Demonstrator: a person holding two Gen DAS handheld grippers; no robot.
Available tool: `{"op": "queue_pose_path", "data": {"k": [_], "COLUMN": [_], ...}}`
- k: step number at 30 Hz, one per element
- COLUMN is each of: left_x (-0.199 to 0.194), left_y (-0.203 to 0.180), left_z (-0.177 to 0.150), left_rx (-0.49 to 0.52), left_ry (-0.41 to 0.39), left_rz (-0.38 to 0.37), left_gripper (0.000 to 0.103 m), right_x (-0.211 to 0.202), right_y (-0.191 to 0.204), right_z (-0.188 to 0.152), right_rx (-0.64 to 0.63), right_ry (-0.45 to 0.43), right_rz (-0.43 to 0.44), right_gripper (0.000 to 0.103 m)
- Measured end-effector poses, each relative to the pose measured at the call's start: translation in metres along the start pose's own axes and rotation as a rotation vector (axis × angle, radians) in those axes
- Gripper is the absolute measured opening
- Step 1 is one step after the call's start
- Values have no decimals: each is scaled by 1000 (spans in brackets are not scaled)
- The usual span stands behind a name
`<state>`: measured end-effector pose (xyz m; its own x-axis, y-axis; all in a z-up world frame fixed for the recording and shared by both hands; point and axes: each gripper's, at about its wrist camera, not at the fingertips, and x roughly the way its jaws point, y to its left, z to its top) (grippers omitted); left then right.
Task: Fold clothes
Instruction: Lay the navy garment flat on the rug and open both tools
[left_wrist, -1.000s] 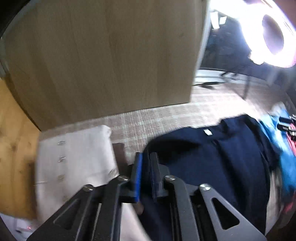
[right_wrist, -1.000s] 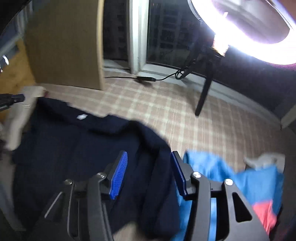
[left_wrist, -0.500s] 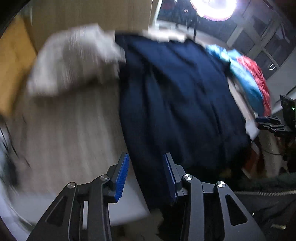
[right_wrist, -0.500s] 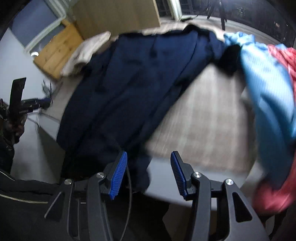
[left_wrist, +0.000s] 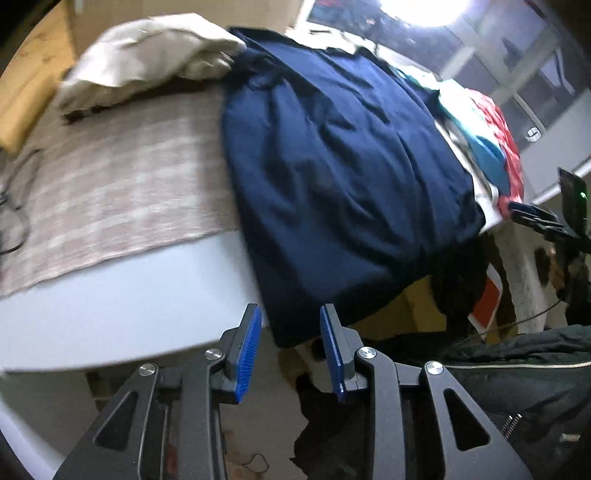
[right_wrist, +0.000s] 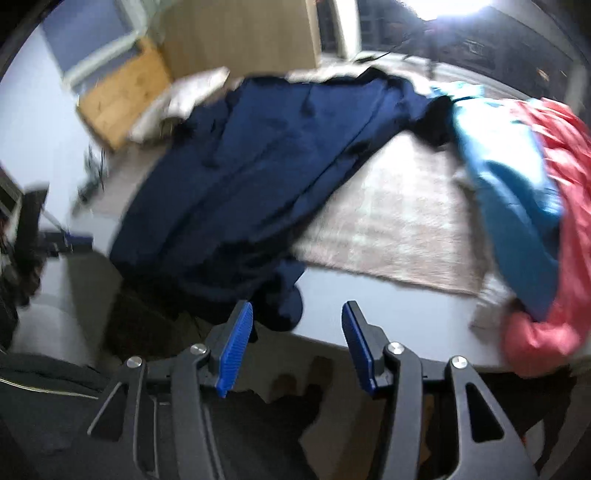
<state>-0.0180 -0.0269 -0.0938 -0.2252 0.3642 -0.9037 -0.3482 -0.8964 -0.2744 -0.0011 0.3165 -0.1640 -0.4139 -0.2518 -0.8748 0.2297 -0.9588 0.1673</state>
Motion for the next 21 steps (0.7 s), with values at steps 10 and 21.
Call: {"op": "queue_pose_path", "data": {"k": [10,21], "left_x": [23,-69], "left_y": [-10,-11], "left_z": [19,68], "left_rx": [21,-38], "left_ry": [22,-193], "left_rz": [5,8], "left_gripper": [22,1], "right_x": [44,-106], "right_y": [11,-55], "right_z": [12,18], "right_rx": [-59,230], "right_ry": [29,-248], "right_rz": [67,149], "right_gripper": [17,3]}}
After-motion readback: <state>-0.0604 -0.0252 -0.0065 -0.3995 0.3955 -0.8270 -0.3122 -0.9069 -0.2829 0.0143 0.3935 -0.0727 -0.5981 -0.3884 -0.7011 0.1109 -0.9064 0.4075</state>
